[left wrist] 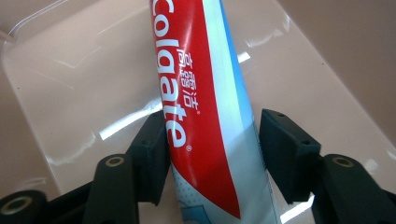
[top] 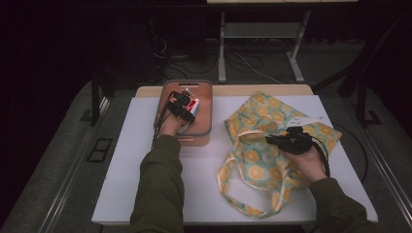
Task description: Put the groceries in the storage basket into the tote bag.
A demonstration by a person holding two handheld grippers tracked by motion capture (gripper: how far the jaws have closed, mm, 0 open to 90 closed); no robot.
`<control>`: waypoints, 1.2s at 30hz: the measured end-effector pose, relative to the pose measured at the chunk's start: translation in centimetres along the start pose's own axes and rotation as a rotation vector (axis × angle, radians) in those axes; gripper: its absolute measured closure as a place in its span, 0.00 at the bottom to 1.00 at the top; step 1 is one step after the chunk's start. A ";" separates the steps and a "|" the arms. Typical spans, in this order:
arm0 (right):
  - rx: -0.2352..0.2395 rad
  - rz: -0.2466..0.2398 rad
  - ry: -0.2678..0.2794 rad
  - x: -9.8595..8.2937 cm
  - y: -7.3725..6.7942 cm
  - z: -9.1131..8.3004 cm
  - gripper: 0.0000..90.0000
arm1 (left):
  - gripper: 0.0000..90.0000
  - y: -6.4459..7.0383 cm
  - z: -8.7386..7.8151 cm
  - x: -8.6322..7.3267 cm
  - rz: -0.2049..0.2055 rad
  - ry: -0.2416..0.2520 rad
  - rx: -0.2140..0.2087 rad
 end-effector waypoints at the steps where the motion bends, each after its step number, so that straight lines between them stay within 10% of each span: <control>1: 0.000 0.000 0.000 0.0 0.0 0.0 0.99 | 0.51 0.1 0.0 0.0 0.004 0.000 -0.010; 9: -0.004 -0.001 -0.001 0.0 0.0 0.0 0.99 | 0.78 0.8 0.1 0.1 0.079 -0.016 -0.023; 18: -0.002 -0.002 -0.001 0.0 0.0 0.0 0.99 | 0.81 1.2 -0.2 0.4 0.106 -0.020 -0.020; 26: -0.001 0.002 -0.002 0.0 0.1 0.1 0.99 | 0.81 0.8 -2.8 1.6 0.120 0.075 -0.029; 36: -0.001 0.001 -0.004 -0.1 0.2 0.2 0.99 | 0.81 2.6 -6.9 1.5 0.156 0.154 -0.129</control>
Point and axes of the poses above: each handheld gripper's, and its own axes: z roughly forward along the jaws, x roughly out of its top, y roughly to its right, the point moved 4 cm from there along z, roughly forward along the jaws, and after that the axes turned 8 degrees about -x, right-handed, at the moved point
